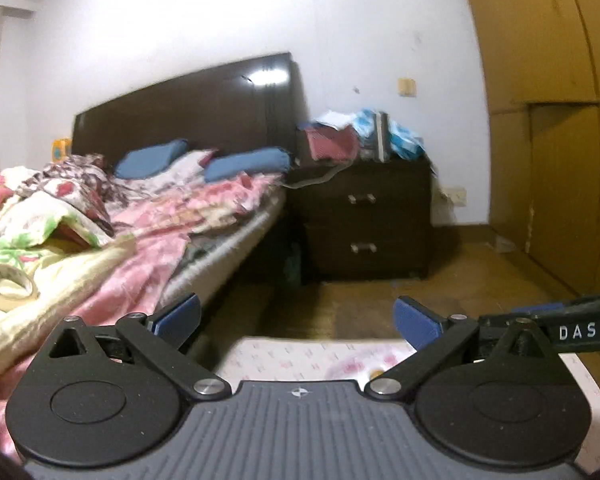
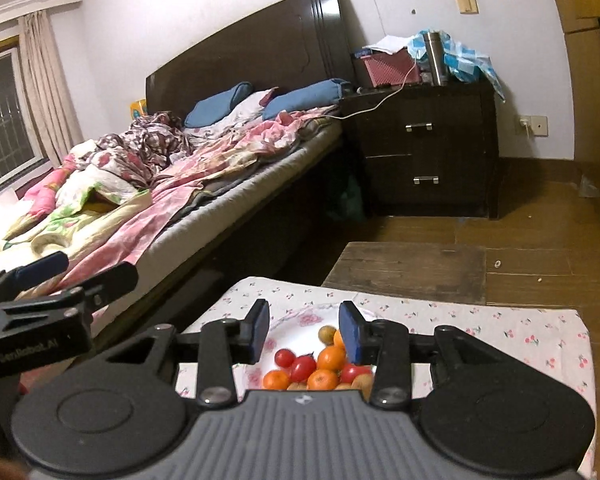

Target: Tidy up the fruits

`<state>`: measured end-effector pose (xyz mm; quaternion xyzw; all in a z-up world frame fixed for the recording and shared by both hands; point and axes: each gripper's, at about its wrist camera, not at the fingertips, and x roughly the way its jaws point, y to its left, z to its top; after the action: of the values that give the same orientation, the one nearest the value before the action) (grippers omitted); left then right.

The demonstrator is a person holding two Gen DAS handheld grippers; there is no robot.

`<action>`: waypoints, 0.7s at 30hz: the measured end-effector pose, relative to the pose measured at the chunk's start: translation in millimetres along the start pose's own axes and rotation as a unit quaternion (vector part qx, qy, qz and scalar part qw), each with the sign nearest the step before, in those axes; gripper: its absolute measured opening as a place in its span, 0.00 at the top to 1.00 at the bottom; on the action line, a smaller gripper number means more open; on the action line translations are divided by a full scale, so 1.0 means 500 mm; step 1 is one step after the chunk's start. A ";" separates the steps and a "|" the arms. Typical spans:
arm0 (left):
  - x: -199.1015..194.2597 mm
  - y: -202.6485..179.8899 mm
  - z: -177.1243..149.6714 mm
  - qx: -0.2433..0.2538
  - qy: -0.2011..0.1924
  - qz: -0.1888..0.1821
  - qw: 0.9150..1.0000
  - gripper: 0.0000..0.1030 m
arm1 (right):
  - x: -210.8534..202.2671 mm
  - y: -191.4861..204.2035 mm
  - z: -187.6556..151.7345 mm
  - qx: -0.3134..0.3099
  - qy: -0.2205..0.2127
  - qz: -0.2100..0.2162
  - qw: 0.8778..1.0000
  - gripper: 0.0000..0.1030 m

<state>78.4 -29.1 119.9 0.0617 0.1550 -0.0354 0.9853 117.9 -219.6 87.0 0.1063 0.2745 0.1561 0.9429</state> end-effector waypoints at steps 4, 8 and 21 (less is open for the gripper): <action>-0.020 0.005 -0.032 -0.025 0.034 -0.038 0.998 0.00 | -0.047 0.018 -0.040 0.000 0.004 -0.021 1.000 0.47; -0.028 -0.004 -0.061 -0.021 0.072 -0.030 0.997 0.00 | -0.084 0.026 -0.084 0.009 0.018 -0.035 0.999 0.47; -0.090 -0.023 -0.157 -0.029 0.168 -0.064 0.983 0.00 | -0.171 0.063 -0.202 0.028 0.076 -0.062 0.995 0.47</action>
<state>10.9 -28.0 58.5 0.0287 0.3233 -0.0828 0.9422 -13.5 -209.0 53.9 0.1034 0.3561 0.0973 0.9236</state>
